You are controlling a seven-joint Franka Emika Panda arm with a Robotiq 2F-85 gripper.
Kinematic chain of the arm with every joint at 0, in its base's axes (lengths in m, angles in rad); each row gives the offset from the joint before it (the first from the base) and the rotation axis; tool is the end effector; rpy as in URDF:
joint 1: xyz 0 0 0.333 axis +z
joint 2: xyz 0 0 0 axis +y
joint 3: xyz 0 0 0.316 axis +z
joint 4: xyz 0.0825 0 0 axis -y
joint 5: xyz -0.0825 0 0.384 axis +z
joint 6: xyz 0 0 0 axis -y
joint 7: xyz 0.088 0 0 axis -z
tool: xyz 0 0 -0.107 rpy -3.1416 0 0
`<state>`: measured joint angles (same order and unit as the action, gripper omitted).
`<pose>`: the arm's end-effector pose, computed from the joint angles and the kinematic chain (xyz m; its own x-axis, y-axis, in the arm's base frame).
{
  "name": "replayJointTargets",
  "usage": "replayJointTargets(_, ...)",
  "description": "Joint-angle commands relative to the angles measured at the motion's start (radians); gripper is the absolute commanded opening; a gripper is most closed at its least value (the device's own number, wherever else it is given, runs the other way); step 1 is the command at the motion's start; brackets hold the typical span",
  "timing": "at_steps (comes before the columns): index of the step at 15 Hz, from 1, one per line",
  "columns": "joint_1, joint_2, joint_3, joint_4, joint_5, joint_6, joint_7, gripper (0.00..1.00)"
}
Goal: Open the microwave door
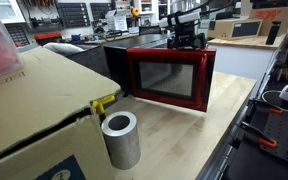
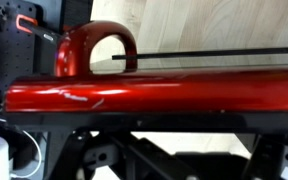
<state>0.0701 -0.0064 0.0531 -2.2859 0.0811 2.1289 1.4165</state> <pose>0.4925 0.0646 0.3433 0.2208 -0.9717 -0.0837 -0.9629 -0.2308 0.1402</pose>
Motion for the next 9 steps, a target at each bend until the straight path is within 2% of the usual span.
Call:
replayJointTargets(1, 0.025, -0.025, 0.037, -0.029, -0.003, 0.037, 0.189, 1.0)
replayJointTargets(9, 0.079, -0.011, 0.105, 0.009, -0.007, 0.006, 0.457, 1.0)
